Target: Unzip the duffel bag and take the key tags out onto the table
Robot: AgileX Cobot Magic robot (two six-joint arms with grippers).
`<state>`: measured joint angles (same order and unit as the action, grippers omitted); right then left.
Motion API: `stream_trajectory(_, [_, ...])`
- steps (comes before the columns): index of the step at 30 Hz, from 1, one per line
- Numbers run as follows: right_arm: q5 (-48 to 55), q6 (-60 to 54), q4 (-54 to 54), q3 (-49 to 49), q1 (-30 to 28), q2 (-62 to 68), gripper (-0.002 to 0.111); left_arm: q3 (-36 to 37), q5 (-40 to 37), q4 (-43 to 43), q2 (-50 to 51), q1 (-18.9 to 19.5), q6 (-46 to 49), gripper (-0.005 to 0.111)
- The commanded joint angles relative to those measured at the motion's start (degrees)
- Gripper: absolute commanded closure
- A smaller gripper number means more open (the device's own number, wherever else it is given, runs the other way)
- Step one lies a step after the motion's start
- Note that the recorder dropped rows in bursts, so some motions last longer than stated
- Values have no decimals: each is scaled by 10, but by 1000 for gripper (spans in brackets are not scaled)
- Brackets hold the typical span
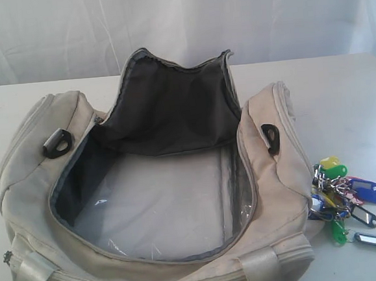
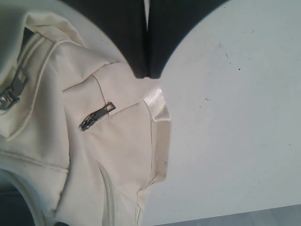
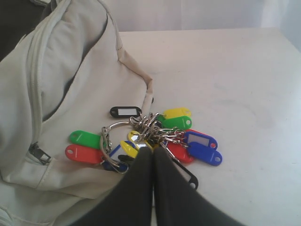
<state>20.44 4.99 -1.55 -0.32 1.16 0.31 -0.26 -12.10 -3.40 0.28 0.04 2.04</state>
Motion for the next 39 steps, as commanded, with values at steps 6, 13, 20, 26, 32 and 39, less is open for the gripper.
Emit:
stream_trajectory(6, [-9, -3, -2, 3, 2, -3, 108, 3, 1, -4, -3, 48, -1, 107])
stream_trajectory(13, [-9, -3, -2, 3, 2, -3, 108, 3, 1, -4, -3, 52, -1, 107])
stream_trajectory(20, [-9, -3, -2, 3, 2, -3, 108, 3, 1, -4, -3, 53, -1, 107])
stream_trajectory(26, [-9, -3, -2, 3, 2, -3, 108, 3, 2, -4, -3, 49, -1, 107])
stream_trajectory(32, [-9, -3, -2, 3, 2, -3, 108, 3, 2, -4, -3, 49, -1, 107])
stream_trajectory(39, [-9, -3, -2, 3, 2, -3, 108, 3, 1, -4, -3, 49, -1, 107])
